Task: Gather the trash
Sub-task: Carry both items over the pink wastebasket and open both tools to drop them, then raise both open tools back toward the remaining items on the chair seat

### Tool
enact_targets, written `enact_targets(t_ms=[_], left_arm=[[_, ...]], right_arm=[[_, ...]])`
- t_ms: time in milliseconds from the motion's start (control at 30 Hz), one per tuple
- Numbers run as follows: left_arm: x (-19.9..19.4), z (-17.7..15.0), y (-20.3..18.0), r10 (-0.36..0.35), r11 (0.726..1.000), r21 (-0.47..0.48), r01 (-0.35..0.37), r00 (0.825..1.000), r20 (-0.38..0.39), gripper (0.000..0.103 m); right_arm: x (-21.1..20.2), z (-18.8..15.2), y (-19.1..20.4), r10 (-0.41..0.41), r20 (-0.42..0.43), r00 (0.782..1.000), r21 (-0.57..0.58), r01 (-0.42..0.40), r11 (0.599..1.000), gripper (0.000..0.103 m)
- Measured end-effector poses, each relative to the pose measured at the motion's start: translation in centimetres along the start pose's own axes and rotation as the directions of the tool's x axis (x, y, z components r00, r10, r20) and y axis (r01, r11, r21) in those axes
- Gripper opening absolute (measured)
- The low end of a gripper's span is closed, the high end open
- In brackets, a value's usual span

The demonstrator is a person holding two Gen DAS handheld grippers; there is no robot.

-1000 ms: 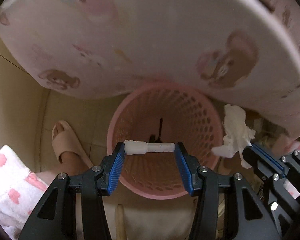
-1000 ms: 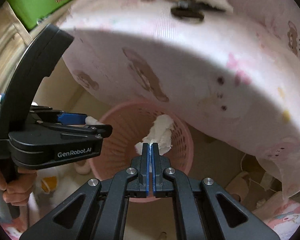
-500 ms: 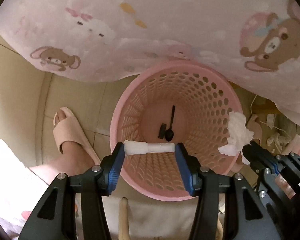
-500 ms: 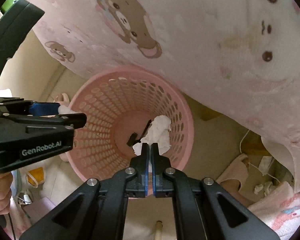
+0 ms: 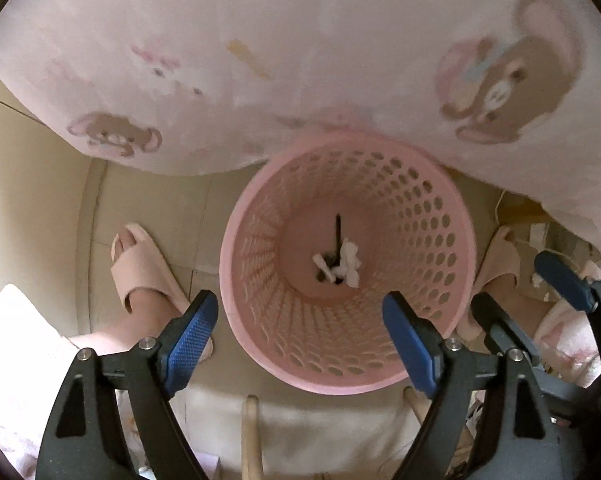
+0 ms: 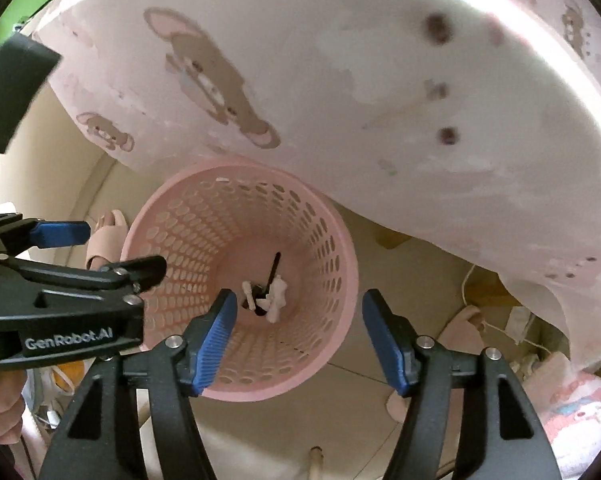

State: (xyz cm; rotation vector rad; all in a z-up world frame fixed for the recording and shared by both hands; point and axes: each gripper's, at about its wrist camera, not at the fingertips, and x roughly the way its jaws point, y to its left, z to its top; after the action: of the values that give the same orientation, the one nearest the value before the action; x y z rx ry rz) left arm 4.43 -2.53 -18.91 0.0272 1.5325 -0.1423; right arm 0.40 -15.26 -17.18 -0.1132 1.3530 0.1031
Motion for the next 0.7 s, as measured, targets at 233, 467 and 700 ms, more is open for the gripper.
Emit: enact_targets(t_ms=[233, 467, 700], left_arm=[[-5.1, 0.1, 1.7, 0.014, 0.995, -0.098, 0.005, 0.982, 0.191, 0.096], [-11.5, -0.7, 2.4, -0.032, 0.996, -0.050, 0.068, 0.857, 0.514, 0.096], [-15.5, -1.5, 2.0, -0.088, 0.996, 0.049, 0.074, 0.719, 0.690, 0.096]], right_arm=[[-4.1, -0.5, -2.5, 0.056, 0.044, 0.997, 0.113, -0.060, 0.992, 0.068], [-9.6, -0.2, -2.8, 0.002, 0.253, 0.967, 0.078, -0.022, 0.997, 0.074], [-14.4, -0.2, -3.3, -0.039, 0.490, 0.871, 0.059, 0.011, 0.998, 0.086]])
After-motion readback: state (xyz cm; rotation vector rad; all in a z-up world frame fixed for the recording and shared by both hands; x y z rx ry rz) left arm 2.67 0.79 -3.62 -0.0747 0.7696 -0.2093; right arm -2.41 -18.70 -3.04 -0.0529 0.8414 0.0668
